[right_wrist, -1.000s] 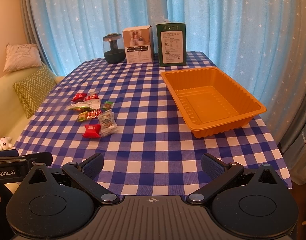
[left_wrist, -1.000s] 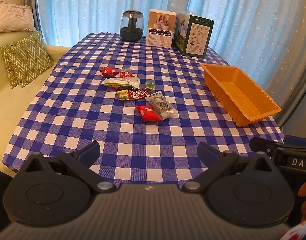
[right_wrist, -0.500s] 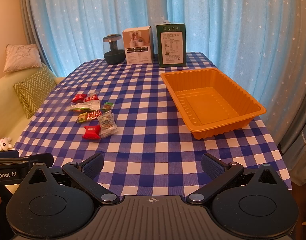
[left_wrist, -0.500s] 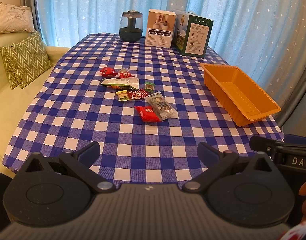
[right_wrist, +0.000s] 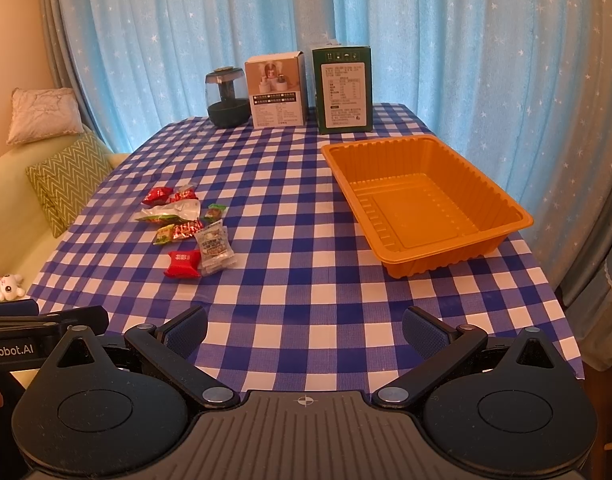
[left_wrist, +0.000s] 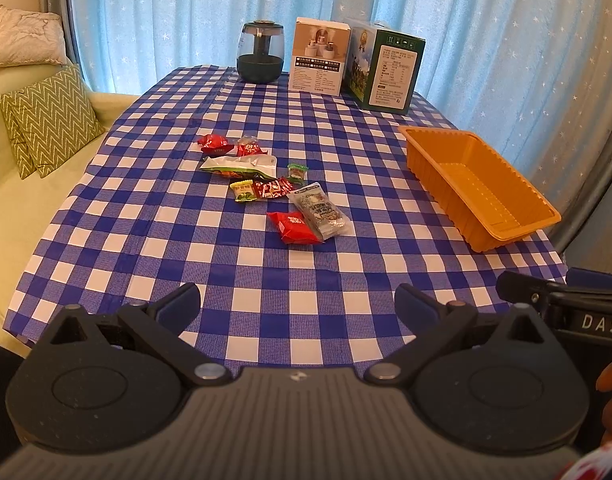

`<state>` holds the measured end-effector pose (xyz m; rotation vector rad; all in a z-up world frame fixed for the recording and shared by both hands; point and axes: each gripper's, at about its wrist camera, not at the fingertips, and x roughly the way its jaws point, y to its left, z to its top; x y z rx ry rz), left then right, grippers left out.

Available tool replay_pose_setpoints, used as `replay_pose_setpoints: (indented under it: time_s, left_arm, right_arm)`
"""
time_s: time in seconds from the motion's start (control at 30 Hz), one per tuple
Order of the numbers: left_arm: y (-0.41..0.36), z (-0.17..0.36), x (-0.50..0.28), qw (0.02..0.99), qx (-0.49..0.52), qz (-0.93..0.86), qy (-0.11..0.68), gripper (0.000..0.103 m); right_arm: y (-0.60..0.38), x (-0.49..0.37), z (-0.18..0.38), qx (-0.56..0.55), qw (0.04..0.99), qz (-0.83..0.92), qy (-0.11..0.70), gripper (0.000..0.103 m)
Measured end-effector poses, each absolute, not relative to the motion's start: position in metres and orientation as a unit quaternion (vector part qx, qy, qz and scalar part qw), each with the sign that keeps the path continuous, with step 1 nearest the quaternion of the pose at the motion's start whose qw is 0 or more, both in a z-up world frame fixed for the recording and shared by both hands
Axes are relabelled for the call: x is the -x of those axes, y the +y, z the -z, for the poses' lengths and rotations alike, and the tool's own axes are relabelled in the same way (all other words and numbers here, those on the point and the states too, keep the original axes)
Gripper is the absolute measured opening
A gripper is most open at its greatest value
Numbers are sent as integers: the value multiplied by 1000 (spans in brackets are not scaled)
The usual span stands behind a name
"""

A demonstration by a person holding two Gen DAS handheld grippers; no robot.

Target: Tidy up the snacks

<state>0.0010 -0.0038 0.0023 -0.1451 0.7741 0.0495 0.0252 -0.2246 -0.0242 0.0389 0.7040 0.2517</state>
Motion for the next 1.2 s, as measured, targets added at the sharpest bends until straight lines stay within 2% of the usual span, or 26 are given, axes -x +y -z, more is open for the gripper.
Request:
replay_pose_setpoints:
  time_s: [1.2]
  left_arm:
    - [1,7,-18,922,71,-25,380,103]
  right_arm:
    - [-216,-41,32,-19,935,-140,325,103]
